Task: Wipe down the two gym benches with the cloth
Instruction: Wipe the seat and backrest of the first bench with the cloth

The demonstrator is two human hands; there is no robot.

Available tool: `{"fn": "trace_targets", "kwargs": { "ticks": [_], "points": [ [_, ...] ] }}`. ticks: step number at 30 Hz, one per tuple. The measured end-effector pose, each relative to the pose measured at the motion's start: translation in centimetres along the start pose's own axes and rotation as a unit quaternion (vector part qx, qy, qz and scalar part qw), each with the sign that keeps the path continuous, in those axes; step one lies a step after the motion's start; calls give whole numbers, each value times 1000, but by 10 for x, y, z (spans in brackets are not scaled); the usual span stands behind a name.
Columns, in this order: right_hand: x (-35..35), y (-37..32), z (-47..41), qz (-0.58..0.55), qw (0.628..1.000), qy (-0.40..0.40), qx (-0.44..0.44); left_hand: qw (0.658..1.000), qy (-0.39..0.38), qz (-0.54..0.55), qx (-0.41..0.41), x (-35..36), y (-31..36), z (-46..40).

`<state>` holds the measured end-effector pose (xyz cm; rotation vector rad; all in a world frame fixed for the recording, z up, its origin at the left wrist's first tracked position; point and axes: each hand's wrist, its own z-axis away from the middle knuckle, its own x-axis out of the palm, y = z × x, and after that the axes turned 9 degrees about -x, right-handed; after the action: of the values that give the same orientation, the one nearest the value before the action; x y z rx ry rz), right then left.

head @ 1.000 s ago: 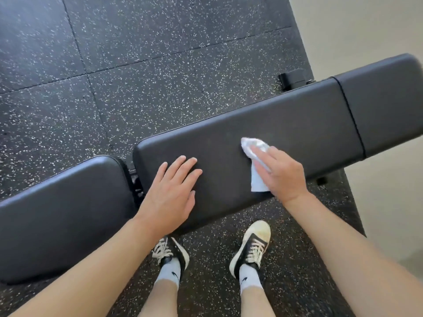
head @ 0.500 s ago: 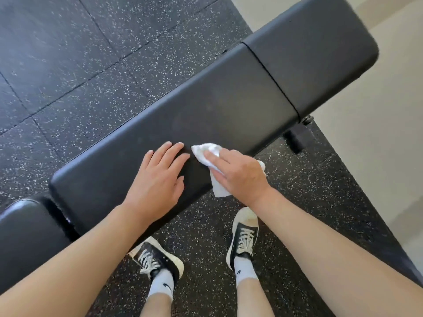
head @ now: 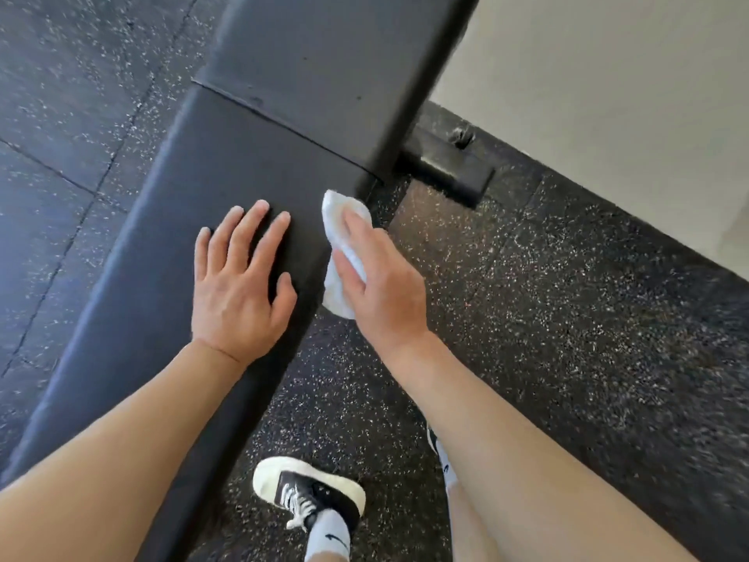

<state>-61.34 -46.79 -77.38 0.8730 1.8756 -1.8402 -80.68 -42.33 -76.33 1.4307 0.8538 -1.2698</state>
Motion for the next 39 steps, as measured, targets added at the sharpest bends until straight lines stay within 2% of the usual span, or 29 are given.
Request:
{"fn": "trace_targets", "kwargs": {
  "ticks": [4, 8, 13, 17, 24, 31, 35, 39],
  "points": [
    [21, -10, 46, -94, 993, 5, 76, 1000, 13, 10, -4, 3, 2, -2],
    [40, -13, 50, -135, 980, 33, 141, 1000, 12, 6, 0, 8, 0, -2],
    [42, -9, 16, -157, 965, 119, 174, 1000, 13, 9, 7, 11, -3, -1],
    [40, -3, -20, -173, 939, 193, 227, 1000, 15, 20, 17, 12, -6, 0],
    [75, -42, 22, -200, 909, 269, 247, 998, 29, 43, 29, 16, -11, 2],
    [106, -82, 94, -222, 904, 264, 253, 998, 30, 41, 22, 14, -7, 2],
    [91, -57, 48, -214, 904, 271, 252, 999, 28, 30, 19, 15, -9, 1],
    [63, -12, -30, -219, 876, 322, 284, 999, 28, 17, 23, 18, -13, -1]
  ]
}}
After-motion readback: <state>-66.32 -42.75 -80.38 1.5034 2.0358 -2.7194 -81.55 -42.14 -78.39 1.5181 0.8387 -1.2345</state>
